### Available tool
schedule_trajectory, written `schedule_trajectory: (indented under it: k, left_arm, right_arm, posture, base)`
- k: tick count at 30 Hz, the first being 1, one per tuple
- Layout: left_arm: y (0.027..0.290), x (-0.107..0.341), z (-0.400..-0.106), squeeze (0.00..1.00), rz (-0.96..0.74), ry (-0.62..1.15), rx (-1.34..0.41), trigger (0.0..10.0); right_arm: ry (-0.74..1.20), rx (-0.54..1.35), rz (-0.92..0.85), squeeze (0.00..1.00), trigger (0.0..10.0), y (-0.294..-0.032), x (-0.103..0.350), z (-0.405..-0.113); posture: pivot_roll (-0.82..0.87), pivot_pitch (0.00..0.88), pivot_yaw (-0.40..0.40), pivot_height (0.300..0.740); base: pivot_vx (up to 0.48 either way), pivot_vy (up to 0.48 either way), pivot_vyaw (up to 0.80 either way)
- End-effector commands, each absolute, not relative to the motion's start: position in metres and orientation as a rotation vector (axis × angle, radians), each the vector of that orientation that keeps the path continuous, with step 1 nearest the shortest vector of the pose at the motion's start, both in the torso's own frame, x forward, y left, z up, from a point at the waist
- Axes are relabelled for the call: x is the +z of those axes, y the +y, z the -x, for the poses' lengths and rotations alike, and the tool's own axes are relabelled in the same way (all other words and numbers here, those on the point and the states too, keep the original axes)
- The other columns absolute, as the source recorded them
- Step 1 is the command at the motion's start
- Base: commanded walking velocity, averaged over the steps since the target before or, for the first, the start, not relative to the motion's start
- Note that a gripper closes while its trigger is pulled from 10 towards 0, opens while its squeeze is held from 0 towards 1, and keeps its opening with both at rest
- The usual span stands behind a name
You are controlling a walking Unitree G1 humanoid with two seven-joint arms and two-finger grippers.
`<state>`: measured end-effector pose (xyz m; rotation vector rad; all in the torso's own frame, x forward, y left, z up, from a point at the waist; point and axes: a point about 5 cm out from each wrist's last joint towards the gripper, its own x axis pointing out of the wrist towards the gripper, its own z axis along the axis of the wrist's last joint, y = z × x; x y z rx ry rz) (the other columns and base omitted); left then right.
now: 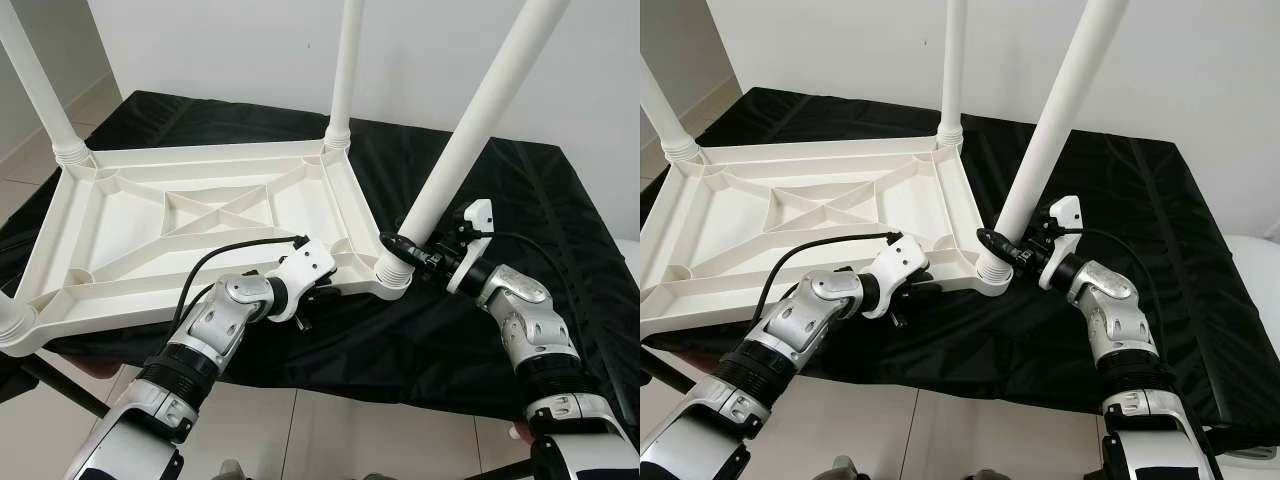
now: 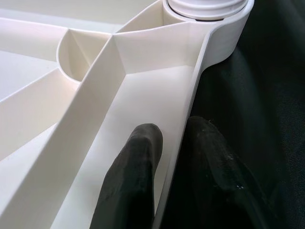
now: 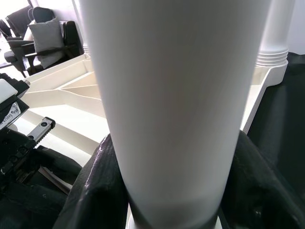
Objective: Building children table
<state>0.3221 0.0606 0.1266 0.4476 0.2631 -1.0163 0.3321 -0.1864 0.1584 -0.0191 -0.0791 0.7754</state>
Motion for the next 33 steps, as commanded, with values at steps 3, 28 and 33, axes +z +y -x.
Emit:
schedule_trajectory:
  k: [3,28,33]
  left_arm:
    - [0.064,0.13,-0.322,0.0,-0.461,0.249,-1.005,10.0]
    - [0.062,0.135,-0.318,0.0,-0.445,0.228,-0.995,10.0]
    - [0.062,0.137,-0.317,0.0,-0.445,0.223,-0.998,10.0]
  right_arm:
    - [0.038,0.754,0.041,0.0,10.0,-0.193,0.136,-0.327]
    - [0.11,0.826,0.068,0.0,10.0,-0.175,0.118,-0.328]
    - [0.106,0.81,0.053,0.0,10.0,-0.179,0.113,-0.324]
  posture:
    - [-0.04,0.0,-0.043,0.74]
    - [-0.02,0.0,-0.058,0.74]
    - [-0.03,0.002,-0.052,0.74]
  base:
    - [0.0,0.0,0.0]
    - [0.0,0.0,0.0]
    - [0.0,0.0,0.0]
